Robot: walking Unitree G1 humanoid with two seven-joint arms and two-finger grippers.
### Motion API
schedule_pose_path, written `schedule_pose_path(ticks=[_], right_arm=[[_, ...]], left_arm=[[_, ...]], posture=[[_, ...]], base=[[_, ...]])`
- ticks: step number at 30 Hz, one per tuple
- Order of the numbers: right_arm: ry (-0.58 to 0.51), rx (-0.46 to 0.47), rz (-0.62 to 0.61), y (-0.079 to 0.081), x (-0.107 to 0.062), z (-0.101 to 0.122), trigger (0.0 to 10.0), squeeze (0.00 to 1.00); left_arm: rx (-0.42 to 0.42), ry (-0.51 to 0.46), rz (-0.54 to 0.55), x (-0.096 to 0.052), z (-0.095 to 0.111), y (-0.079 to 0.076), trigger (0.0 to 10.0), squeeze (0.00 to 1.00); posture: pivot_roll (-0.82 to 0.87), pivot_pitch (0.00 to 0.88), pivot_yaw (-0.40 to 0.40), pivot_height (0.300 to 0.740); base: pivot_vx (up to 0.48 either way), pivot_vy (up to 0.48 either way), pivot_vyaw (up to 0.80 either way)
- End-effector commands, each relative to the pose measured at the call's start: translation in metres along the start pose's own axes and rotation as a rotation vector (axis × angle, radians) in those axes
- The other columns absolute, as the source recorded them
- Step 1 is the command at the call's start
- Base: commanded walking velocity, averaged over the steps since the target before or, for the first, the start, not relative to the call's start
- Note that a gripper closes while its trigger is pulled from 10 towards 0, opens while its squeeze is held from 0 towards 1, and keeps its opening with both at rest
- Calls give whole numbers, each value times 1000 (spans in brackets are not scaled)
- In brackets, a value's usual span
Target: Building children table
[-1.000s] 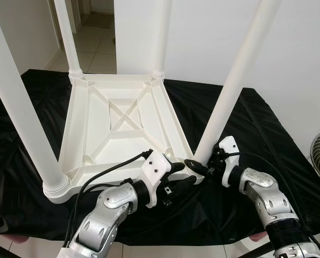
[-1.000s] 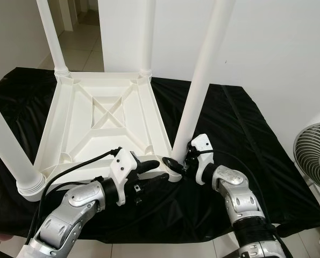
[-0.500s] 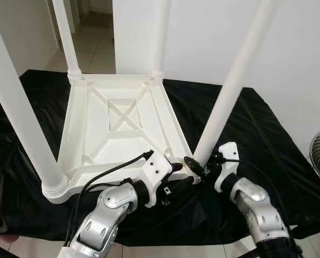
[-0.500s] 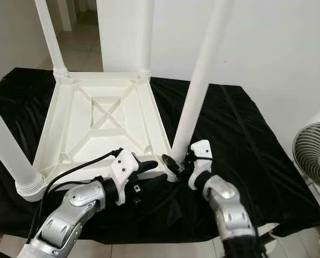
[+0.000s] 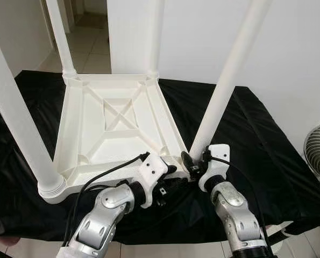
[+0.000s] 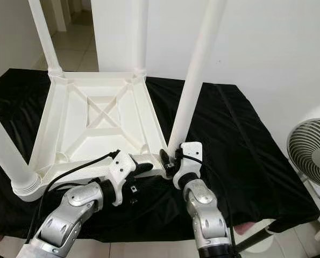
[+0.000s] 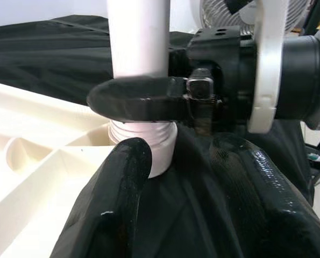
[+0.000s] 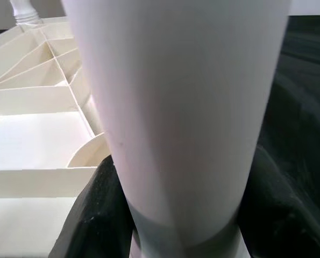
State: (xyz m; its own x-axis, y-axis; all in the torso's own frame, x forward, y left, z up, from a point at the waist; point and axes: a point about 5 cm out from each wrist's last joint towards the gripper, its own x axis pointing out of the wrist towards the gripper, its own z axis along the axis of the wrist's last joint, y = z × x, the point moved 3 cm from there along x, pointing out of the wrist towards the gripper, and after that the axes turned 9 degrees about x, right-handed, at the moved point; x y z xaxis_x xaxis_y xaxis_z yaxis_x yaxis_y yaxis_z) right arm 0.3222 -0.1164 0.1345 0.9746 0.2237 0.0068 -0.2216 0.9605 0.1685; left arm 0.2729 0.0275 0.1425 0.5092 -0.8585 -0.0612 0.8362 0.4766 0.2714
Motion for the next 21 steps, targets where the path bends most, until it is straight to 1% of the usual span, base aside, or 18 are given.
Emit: schedule_pose_path(ticks=[1, 2, 3, 4, 5, 6, 7, 9, 11, 12, 14, 18, 19, 20, 21], right_arm=[[0, -16, -92, -7, 1, 1, 0, 0], [2, 10, -123, -2, 3, -1, 0, 0], [2, 10, -123, -2, 3, -1, 0, 0], [6, 26, -127, 5, 4, -2, 0, 0], [6, 26, -127, 5, 4, -2, 0, 0], [-3, 31, -114, 10, 4, 0, 2941, 0], [-5, 26, -112, 10, 3, 0, 10000, 0], [-11, -3, -131, 6, 3, 1, 10000, 0], [-11, -10, -138, 5, 3, 1, 10000, 0], [-18, 2, -126, 6, 3, 2, 10000, 1000], [-35, 18, -97, 9, 4, 6, 10000, 1000], [-48, 3, -97, 8, 4, 10, 10000, 1000], [-61, -5, -75, 8, 3, 14, 10000, 192], [-69, -9, -57, 9, 3, 16, 10000, 0], [-86, -23, -51, 7, 1, 21, 10000, 0]], left_arm=[[-11, 30, 99, 1, -5, 10, 10000, 0], [-16, 40, 126, 1, -6, 17, 10000, 0], [-16, 40, 126, 1, -6, 17, 10000, 0], [-25, 44, 150, 1, -6, 23, 10000, 0], [-25, 44, 150, 1, -6, 23, 10000, 0], [-28, 39, 175, 0, -5, 29, 10000, 0], [-37, 38, 205, -1, -3, 35, 10000, 0], [-38, 35, 234, -2, -2, 40, 10000, 0], [-37, 35, 238, -2, -2, 40, 10000, 0], [-35, 42, 254, -2, -3, 42, 10000, 0], [-36, 62, 285, -3, -5, 47, 10000, 0], [-39, 77, 312, -4, -7, 51, 10000, 0], [-40, 86, 337, -5, -8, 55, 10000, 0], [-41, 91, 354, -5, -8, 58, 10000, 0], [-42, 106, 382, -6, -10, 61, 10000, 0]], posture=[[-33, 59, -86, 740], [-33, 54, -84, 740], [-33, 54, -84, 740], [-31, 52, -83, 740], [-31, 52, -83, 740], [-32, 49, -74, 740], [-31, 47, -72, 740], [-27, 41, -68, 740], [-27, 41, -68, 740], [-27, 37, -66, 740], [-23, 30, -65, 740], [-18, 29, -65, 740], [-16, 31, -64, 740], [-16, 31, -64, 740], [-13, 40, -64, 740]], base=[[0, 0, 0], [0, 0, 0], [0, 0, 0], [0, 0, 0], [0, 0, 0], [0, 0, 0], [0, 0, 0], [0, 0, 0], [0, 0, 0], [0, 0, 0], [0, 0, 0], [0, 0, 0], [0, 0, 0], [0, 0, 0], [0, 0, 0]])
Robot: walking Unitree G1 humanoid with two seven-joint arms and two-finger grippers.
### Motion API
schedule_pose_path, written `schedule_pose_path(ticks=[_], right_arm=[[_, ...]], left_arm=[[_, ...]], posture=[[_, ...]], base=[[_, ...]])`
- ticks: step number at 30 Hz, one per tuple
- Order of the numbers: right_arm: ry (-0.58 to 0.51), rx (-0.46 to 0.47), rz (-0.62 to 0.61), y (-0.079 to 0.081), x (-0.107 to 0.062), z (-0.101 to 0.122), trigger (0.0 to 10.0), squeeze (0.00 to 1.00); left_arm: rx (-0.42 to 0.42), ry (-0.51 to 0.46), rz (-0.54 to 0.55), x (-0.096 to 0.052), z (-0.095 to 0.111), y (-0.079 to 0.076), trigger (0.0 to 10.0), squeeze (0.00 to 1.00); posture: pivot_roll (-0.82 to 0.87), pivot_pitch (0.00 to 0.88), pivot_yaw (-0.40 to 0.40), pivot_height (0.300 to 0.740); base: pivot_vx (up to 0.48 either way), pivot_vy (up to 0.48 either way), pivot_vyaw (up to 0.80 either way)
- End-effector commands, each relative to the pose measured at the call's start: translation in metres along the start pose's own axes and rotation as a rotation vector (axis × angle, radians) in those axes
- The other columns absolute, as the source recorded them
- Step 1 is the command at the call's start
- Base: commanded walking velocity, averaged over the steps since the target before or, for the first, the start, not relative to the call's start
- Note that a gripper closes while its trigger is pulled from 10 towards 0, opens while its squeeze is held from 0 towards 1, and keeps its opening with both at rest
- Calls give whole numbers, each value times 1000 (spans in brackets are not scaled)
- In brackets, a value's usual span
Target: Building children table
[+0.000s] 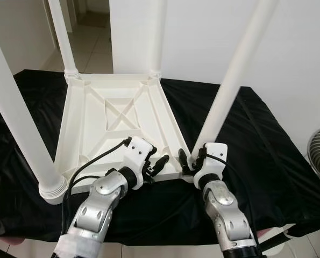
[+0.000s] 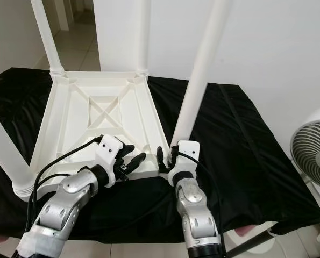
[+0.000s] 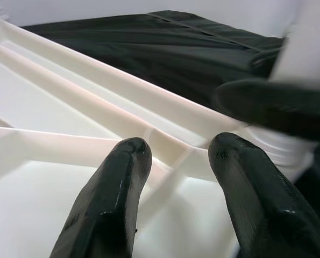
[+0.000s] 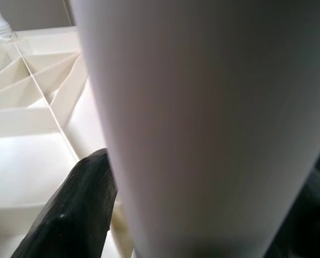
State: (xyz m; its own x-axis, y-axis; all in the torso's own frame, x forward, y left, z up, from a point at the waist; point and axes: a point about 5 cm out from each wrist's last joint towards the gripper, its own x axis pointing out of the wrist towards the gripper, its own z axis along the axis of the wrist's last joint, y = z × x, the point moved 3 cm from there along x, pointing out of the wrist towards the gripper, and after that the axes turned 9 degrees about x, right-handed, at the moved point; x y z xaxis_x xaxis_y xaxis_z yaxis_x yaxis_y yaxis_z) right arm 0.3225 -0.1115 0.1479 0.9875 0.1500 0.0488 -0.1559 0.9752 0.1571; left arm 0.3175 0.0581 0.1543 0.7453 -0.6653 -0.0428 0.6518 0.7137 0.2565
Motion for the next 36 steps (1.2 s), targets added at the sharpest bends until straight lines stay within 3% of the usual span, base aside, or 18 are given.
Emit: schedule_pose_path(ticks=[1, 4, 9, 12, 15, 21, 23, 24, 26, 28, 36], right_arm=[[-49, -9, 35, -1, -2, 12, 10000, 0], [-74, -10, 65, -2, -8, 19, 10000, 0], [-136, 0, 162, 0, -24, 40, 10000, 0], [-143, 1, 170, 0, -24, 42, 10000, 0], [-170, -18, 189, -1, -20, 57, 10000, 0], [-176, -23, 195, -1, -20, 61, 10000, 0], [-260, -59, 236, 0, -8, 95, 10000, 0], [-260, -59, 236, 0, -8, 95, 10000, 0], [-340, -103, 286, 4, -2, 129, 10000, 0], [-367, -120, 311, 7, -2, 141, 10000, 0], [-389, -146, 334, 10, -5, 154, 10000, 0]], left_arm=[[-12, 58, 123, 0, -8, 12, 10000, 0], [-32, 80, 197, 0, -11, 20, 10000, 0], [-87, 139, 448, -5, -19, 40, 10000, 0], [-86, 148, 476, -5, -21, 42, 10000, 0], [-141, 177, 587, -9, -28, 50, 10000, 0], [-152, 186, 616, -9, -30, 52, 10000, 0], [-214, 173, 747, -15, -32, 62, 10000, 0], [-214, 173, 747, -15, -32, 62, 10000, 0], [-260, 167, 813, -19, -36, 64, 10000, 0], [-266, 169, 836, -20, -37, 63, 10000, 0], [-274, 184, 864, -22, -42, 61, 10000, 0]], posture=[[-13, 40, -64, 740], [-15, 51, -59, 740], [-21, 59, -55, 740], [-21, 59, -55, 740], [-32, 72, -53, 740], [-32, 72, -53, 740], [-32, 78, -59, 740], [-32, 78, -59, 740], [-27, 76, -62, 740], [-27, 76, -62, 740], [-32, 75, -61, 740]], base=[[0, 0, 0], [0, 0, 0], [0, 0, 0], [0, 0, 0], [0, 0, 0], [0, 0, 0], [0, 0, 0], [0, 0, 0], [0, 0, 0], [0, 0, 0], [0, 0, 0]])
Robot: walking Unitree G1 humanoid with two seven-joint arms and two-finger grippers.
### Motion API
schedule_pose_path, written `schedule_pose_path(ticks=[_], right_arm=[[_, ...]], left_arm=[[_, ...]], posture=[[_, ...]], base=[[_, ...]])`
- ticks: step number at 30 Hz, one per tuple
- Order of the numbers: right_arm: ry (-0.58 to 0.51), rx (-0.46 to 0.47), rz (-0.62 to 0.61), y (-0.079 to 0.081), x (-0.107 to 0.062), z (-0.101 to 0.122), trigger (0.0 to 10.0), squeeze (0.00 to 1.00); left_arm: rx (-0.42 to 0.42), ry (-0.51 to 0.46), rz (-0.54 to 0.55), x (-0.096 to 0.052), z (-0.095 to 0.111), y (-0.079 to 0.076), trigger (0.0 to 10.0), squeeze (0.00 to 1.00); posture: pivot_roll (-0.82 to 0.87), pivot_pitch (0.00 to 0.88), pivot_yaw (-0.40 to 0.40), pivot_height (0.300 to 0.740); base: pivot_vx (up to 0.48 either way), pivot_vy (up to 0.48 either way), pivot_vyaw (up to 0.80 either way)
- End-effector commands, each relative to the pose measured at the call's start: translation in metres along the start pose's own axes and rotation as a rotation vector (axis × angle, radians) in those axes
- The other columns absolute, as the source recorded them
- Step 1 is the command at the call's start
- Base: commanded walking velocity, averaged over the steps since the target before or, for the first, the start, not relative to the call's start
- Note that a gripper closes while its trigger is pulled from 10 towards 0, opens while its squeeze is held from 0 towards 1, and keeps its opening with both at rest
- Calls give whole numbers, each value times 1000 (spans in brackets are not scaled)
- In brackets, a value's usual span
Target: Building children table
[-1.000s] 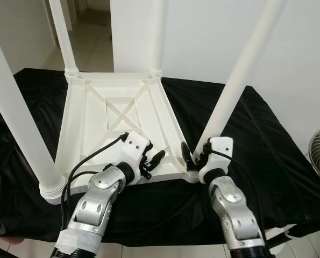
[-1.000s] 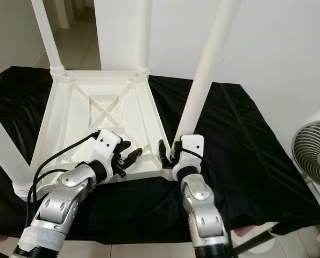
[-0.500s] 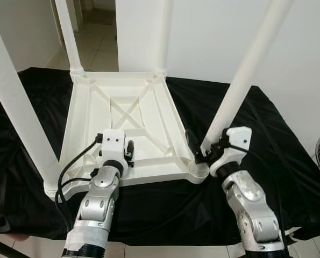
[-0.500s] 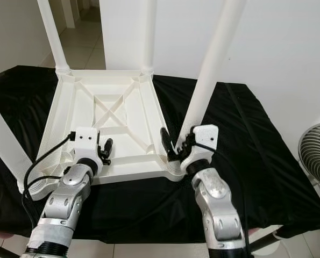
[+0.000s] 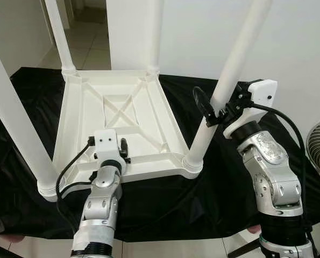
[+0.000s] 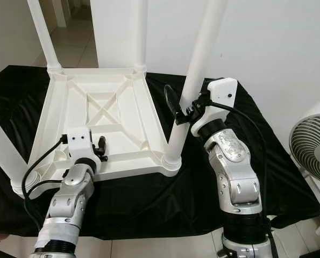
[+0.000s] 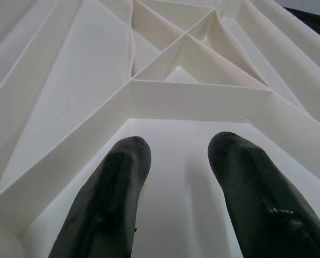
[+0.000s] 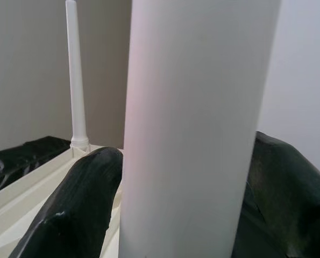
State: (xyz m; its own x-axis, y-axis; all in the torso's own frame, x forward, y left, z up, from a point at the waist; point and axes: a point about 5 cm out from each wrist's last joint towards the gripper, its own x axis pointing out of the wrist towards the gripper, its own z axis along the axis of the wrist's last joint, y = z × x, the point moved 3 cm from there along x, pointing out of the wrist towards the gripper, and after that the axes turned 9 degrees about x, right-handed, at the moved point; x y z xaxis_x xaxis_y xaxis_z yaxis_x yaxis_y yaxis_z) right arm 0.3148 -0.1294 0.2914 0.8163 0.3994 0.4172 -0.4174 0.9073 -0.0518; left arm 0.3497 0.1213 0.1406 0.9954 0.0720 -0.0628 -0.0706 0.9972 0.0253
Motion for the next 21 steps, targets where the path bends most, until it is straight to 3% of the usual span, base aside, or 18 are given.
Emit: schedule_pose_path(ticks=[1, 11, 21], right_arm=[[-28, -14, 25, 2, 3, 13, 10000, 0], [-28, -11, 60, 3, 4, 23, 10000, 0], [-57, 5, 82, 6, 6, 36, 10000, 0]], left_arm=[[1, 43, 83, -3, -12, 5, 10000, 0], [-26, -3, 159, -4, -6, 13, 10000, 0], [-4, -78, 158, -11, 10, 23, 10000, 0]], posture=[[-32, 75, -61, 740], [-37, 80, -61, 740], [-31, 82, -62, 740]], base=[[0, 0, 0], [0, 0, 0], [0, 0, 0]])
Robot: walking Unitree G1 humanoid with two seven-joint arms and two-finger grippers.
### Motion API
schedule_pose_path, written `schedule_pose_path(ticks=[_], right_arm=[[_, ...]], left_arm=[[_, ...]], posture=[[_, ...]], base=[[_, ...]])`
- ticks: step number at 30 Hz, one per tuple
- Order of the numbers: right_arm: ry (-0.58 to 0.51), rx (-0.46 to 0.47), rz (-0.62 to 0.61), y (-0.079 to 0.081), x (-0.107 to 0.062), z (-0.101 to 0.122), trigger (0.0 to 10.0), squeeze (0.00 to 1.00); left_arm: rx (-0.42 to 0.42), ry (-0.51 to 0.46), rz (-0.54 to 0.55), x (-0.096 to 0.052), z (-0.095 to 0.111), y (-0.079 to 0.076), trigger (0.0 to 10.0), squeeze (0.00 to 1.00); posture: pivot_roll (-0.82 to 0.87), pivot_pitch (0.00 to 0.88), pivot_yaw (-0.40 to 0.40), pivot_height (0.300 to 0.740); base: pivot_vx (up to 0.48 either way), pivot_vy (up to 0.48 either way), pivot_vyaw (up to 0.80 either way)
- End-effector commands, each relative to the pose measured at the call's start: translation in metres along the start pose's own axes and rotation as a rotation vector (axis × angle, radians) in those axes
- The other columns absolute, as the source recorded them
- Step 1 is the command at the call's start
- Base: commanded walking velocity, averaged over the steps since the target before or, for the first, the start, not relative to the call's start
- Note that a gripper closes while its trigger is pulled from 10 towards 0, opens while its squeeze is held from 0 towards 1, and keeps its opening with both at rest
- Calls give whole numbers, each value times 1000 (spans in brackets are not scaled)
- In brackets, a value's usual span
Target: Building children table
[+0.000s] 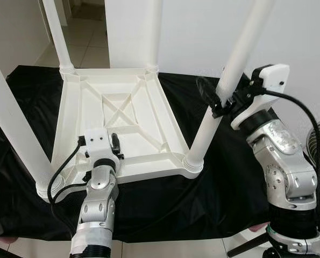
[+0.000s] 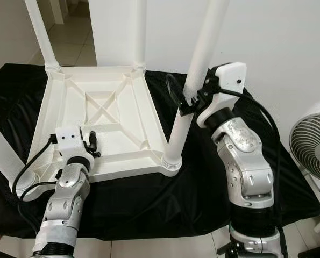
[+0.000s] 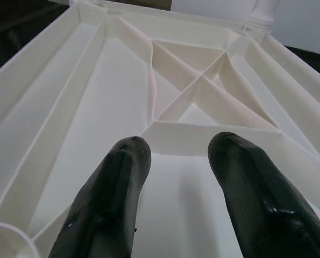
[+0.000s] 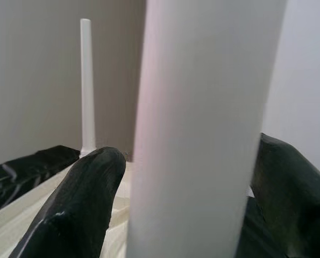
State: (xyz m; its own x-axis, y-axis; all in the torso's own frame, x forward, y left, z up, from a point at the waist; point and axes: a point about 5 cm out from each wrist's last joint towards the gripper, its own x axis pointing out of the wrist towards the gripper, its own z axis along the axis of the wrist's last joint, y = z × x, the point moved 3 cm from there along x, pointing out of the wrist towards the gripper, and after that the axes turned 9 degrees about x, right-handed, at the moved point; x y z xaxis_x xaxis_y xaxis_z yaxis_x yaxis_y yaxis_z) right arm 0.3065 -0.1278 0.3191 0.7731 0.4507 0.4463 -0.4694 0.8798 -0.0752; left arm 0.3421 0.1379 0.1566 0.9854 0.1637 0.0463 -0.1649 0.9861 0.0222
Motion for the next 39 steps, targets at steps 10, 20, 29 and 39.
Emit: schedule_pose_path(ticks=[10, 20, 29, 39], right_arm=[[6, 30, 38, 4, 0, 9, 7412, 0], [11, 44, 50, 7, -1, 11, 5725, 0], [-29, 21, 82, 11, 4, 27, 10000, 0], [6, -6, 51, 5, 1, 25, 0, 0]], left_arm=[[15, 23, 68, -7, -6, 11, 10000, 0], [9, 23, 62, -9, -6, 6, 10000, 0], [10, 33, 55, -8, -10, 3, 10000, 0], [4, 43, 58, -9, -14, 4, 10000, 0]], posture=[[-29, 81, -65, 740], [-31, 71, -68, 740], [-36, 65, -72, 740], [-47, 77, -74, 740]], base=[[0, 0, 0], [0, 0, 0], [0, 0, 0], [0, 0, 0]])
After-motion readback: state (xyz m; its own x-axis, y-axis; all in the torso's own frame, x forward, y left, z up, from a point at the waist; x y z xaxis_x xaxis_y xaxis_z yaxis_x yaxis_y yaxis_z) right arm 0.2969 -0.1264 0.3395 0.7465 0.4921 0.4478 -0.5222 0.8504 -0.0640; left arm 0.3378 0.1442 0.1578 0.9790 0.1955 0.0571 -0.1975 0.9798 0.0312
